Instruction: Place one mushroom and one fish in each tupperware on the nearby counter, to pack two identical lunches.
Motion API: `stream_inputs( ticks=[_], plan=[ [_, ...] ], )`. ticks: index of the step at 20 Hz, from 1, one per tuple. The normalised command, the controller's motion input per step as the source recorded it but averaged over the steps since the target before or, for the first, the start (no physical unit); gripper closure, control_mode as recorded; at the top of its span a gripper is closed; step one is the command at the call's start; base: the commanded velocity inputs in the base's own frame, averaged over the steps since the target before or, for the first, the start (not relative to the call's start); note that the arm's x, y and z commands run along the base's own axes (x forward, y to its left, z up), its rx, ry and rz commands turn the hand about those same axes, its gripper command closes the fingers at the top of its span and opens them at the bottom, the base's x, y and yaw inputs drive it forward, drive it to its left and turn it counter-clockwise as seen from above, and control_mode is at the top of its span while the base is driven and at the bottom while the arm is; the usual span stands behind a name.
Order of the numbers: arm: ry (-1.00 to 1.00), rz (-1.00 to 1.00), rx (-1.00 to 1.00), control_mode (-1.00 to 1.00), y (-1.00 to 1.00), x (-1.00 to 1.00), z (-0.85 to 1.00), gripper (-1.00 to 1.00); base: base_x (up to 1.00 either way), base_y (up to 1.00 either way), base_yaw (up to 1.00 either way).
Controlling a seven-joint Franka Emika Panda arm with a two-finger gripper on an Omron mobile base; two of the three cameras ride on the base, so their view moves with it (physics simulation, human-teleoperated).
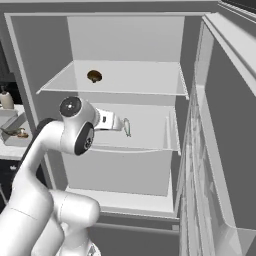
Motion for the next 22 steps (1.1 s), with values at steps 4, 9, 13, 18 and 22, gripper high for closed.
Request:
stream_inputs(
  ticks=[4, 9, 13, 18, 22],
  plan=[
    [-0.04, 0.0, 0.0, -1.0, 0.0, 0.67, -0.3, -1.0, 0.0, 0.0, 0.0],
    [0.0, 0.0, 0.01, -1.0, -0.53, 0.34, -0.23, -1.0, 0.0, 0.0, 0.0],
    [0.0, 0.0, 0.0, -1.0, -0.21, 0.28, -0.31, -1.0, 0.0, 0.0, 0.0],
    [0.0, 0.0, 0.0, -1.0, 0.0, 0.52, -0.34, -1.0, 0.0, 0.0, 0.0],
    [0.01, 0.0, 0.0, -1.0, 0.0, 0.68, -0.15, -1.0, 0.0, 0.0, 0.0]
  ],
)
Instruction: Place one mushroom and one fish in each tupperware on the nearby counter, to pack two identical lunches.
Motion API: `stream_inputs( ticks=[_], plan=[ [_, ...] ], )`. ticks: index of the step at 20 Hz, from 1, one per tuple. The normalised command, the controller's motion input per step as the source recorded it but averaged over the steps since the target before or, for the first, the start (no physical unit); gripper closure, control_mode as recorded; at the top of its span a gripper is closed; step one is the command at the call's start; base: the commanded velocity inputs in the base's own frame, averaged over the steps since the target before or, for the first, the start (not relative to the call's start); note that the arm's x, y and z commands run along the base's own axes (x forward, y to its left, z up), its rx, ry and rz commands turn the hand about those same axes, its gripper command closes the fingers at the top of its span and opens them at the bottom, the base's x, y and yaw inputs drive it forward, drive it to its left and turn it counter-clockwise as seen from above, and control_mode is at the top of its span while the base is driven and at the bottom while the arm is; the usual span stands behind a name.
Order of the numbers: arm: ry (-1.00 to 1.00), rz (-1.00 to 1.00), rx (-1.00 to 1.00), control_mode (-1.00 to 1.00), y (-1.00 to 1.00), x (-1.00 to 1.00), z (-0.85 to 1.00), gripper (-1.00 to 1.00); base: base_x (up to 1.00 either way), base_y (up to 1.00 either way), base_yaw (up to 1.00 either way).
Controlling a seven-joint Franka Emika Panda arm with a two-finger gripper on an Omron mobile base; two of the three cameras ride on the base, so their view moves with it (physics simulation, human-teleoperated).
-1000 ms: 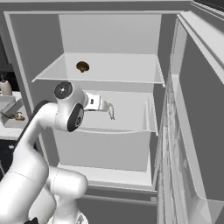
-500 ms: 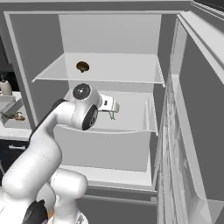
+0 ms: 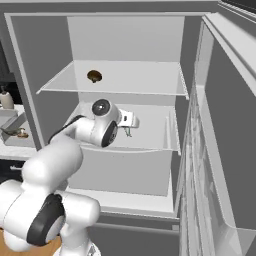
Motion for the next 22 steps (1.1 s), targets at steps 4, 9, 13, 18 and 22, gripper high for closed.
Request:
stream_inputs(
  ticks=[4, 9, 13, 18, 22],
  plan=[
    [0.04, 0.0, 0.0, -1.0, 0.0, 0.66, -0.17, -1.0, 0.0, 0.0, 0.0],
    [0.11, 0.0, 0.0, -1.0, 0.0, 0.5, -0.34, -1.0, 0.0, 0.0, 0.0],
    [0.11, 0.0, 0.0, -1.0, 0.0, 0.33, -0.36, -1.0, 0.0, 0.0, 0.0],
    [0.03, 0.0, 0.0, -1.0, -0.04, 0.22, -0.37, -1.0, 0.0, 0.0, 0.0],
    [0.0, 0.0, 0.0, -1.0, -0.11, 0.11, -0.44, 1.0, 0.0, 0.0, 0.0]
  ],
)
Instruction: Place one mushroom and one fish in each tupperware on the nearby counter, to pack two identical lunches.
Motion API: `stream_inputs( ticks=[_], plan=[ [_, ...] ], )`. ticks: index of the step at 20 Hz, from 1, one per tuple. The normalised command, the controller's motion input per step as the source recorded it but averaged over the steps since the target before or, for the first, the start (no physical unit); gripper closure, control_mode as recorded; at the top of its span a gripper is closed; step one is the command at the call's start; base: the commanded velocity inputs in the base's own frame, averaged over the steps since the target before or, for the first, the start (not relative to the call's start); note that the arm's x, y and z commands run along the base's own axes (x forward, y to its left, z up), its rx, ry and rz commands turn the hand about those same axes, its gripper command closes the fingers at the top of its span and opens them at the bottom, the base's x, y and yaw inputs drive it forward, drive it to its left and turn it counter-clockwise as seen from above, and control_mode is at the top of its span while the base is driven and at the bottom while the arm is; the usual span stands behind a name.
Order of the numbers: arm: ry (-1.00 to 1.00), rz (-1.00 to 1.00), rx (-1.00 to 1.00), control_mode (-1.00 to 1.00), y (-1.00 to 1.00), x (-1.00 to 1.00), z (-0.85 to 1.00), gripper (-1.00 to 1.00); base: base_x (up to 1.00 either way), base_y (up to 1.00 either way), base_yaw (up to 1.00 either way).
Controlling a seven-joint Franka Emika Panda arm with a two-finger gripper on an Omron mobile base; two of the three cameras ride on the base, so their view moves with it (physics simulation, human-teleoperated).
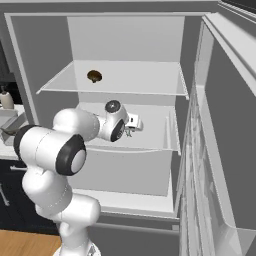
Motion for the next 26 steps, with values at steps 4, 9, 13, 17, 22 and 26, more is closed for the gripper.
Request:
stream_inputs(
  ticks=[4, 9, 13, 17, 22, 26],
  plan=[
    [0.0, 0.0, 0.0, -1.0, -0.19, 0.16, -0.52, 1.0, 0.0, 0.0, 0.0],
    [-0.05, 0.0, 0.0, -1.0, -0.03, 0.09, -0.22, 1.0, 0.0, 0.0, 0.0],
    [-0.08, 0.0, 0.02, -1.0, -0.01, -0.83, -0.11, 1.0, 0.0, 0.0, 0.0],
    [-0.34, 0.0, 0.07, -1.0, 0.0, -1.0, 0.32, 1.0, 0.0, 0.0, 0.0],
    [-0.16, -0.01, 0.01, -1.0, 0.01, -1.0, 1.0, 1.0, 0.0, 0.0, 0.0],
    [0.0, -0.05, 0.0, -1.0, -0.08, -1.0, 1.0, 1.0, 0.0, 0.0, 0.0]
  ],
)
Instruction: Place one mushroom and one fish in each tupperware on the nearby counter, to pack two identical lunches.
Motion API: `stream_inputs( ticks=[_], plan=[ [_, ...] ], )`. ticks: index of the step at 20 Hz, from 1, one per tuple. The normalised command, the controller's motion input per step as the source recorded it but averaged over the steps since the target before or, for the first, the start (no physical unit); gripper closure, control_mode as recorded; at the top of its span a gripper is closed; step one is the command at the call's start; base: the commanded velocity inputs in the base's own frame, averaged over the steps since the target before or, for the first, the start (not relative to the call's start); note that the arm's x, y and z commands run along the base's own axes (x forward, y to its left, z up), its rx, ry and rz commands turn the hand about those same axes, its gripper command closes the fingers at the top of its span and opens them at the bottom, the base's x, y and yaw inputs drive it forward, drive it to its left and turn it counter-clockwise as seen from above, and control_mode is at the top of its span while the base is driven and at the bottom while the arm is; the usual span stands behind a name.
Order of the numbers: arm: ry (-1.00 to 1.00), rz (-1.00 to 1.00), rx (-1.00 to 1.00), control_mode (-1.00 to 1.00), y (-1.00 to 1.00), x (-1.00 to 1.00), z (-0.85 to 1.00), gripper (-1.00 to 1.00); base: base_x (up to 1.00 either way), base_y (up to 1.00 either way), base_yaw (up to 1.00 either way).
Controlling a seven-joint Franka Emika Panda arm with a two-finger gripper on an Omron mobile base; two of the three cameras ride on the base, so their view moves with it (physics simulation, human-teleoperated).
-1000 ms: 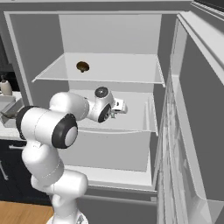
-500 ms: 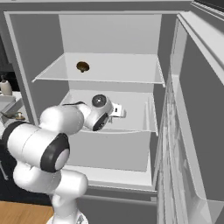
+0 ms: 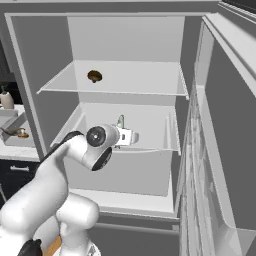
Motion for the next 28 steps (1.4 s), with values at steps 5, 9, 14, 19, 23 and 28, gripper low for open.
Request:
stream_inputs(
  ticks=[5, 9, 14, 19, 23, 28],
  plan=[
    [0.13, -0.02, 0.0, -1.0, -0.09, -1.0, 0.93, 1.0, 0.0, 0.0, 0.0],
    [0.16, 0.0, -0.03, 1.0, 0.0, -0.5, 0.22, 1.0, -0.5, 0.05, 0.03],
    [0.0, 0.0, 0.0, 1.0, 0.0, 0.0, 0.0, 1.0, -1.0, 0.77, 0.21],
    [0.0, 0.0, 0.0, 1.0, 0.0, 0.0, 0.0, 1.0, -0.59, 1.0, 0.28],
    [0.0, 0.0, 0.0, 1.0, 0.0, 0.0, 0.0, 1.0, 0.13, 1.0, 0.19],
    [0.0, 0.0, 0.0, 1.0, 0.0, 0.0, 0.0, 1.0, 1.0, 0.98, -0.02]
  ],
)
